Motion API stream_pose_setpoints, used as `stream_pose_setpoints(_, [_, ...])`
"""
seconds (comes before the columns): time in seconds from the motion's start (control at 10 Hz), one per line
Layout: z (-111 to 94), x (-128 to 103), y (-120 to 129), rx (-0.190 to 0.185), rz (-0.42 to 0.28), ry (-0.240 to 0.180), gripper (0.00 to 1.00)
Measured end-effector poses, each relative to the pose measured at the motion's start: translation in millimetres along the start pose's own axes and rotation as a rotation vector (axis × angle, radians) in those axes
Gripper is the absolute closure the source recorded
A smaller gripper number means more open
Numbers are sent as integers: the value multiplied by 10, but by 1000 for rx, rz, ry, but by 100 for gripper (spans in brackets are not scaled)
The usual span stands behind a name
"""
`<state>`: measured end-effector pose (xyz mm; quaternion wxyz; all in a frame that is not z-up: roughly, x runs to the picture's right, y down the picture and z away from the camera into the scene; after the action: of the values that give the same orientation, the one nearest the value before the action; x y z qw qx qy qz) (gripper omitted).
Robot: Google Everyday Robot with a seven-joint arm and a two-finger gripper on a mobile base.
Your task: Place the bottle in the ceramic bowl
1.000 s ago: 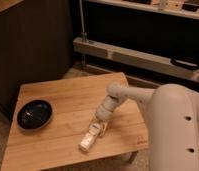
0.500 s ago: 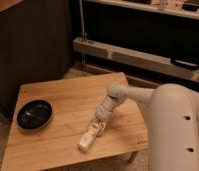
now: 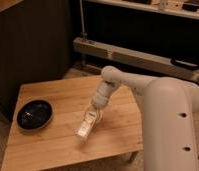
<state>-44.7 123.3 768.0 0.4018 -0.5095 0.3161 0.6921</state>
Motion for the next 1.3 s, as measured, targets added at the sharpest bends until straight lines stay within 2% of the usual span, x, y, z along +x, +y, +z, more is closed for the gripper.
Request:
stream_pose_setpoints(0.1, [-212,80,115,19,-21,-21,100])
stream_pose_setpoints(0.3, [-582,100,328,59,-57,-65,100])
stream_pose_setpoints(0.5, [-702,76,563,84,-81,-84,100])
stream_pose_setpoints(0.6, [-699,-4,780,99,-95,-90,100])
stream_pose_setpoints(0.9, [-587,-210,1212,97,-118,-105,100])
stream_pose_setpoints(1.3, [-395,-242,1605,10,-137,-93,100])
